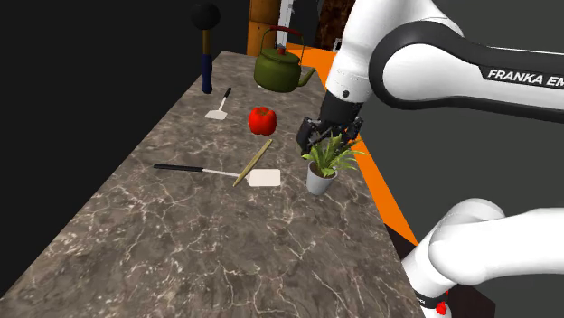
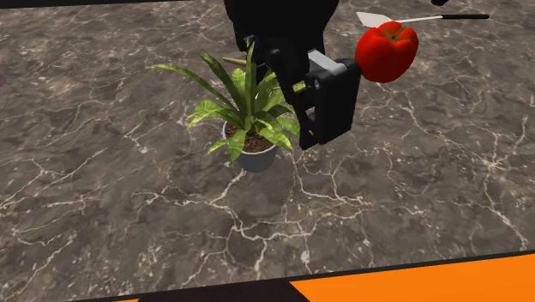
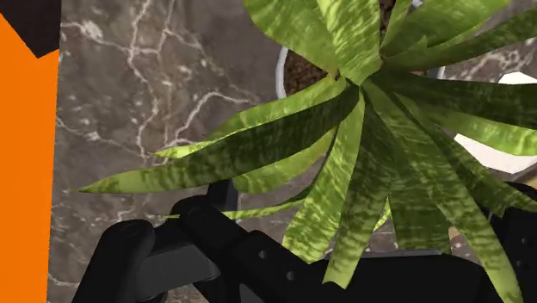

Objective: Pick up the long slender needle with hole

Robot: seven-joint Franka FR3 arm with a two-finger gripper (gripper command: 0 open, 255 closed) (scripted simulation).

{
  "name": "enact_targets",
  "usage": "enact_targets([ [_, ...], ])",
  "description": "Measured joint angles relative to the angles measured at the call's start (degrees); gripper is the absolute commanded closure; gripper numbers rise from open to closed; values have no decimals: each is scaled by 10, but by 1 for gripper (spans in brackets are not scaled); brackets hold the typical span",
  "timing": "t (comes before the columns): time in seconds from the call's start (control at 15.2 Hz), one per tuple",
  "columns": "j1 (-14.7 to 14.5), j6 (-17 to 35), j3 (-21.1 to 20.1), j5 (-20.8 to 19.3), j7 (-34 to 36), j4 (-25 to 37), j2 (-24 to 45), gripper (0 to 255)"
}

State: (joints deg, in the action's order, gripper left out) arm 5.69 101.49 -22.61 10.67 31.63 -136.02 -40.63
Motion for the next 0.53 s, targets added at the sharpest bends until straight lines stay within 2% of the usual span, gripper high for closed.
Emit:
enact_targets([
  [0.26,53,43,-82,7,169,42,62,0],
  [0.53,118,72,-171,-14,348,106,135,0],
])
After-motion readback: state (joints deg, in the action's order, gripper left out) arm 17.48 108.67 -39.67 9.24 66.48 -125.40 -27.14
